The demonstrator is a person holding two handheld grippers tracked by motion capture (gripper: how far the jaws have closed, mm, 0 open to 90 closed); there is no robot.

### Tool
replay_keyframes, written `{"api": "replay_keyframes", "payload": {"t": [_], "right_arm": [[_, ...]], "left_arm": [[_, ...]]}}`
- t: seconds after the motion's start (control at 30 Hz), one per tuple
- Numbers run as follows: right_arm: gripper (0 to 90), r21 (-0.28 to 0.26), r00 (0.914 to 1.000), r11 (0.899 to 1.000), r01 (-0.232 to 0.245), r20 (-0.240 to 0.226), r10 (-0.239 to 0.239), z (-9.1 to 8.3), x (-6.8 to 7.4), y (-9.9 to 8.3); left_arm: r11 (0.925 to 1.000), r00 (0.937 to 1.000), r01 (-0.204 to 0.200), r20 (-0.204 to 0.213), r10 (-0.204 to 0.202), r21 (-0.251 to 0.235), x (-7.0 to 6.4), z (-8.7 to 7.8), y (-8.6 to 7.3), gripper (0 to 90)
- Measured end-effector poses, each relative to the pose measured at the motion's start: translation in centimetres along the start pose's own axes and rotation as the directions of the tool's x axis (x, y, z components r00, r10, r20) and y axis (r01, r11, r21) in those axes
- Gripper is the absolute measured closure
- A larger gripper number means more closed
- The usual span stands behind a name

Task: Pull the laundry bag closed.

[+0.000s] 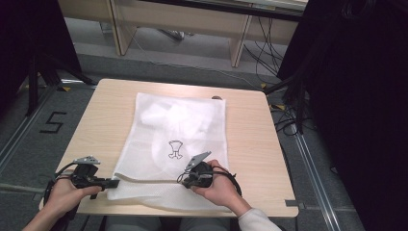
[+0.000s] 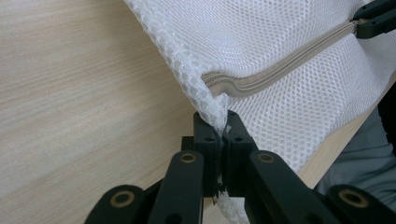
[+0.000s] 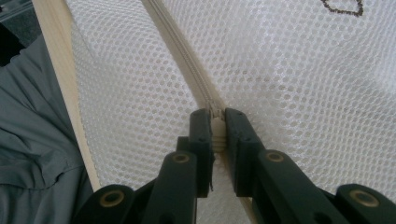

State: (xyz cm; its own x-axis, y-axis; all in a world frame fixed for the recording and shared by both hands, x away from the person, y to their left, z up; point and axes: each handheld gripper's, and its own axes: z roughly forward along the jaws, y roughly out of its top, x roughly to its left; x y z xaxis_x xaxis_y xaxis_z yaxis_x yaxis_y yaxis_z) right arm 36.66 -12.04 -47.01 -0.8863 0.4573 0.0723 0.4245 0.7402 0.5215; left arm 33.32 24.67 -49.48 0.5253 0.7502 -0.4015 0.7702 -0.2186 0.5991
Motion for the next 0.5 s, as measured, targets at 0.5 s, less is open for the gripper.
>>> {"api": "replay_keyframes", "payload": {"t": [0.5], "right_arm": [[82.6,-0.002,0.9997,1.000,-0.026,-0.002,0.026,-0.38,-0.03,-0.36]], "left_arm": [[1.0000,1.0000,-0.005,0.001,0.005,0.003,0.05,-0.06,0.02,86.1]]}}
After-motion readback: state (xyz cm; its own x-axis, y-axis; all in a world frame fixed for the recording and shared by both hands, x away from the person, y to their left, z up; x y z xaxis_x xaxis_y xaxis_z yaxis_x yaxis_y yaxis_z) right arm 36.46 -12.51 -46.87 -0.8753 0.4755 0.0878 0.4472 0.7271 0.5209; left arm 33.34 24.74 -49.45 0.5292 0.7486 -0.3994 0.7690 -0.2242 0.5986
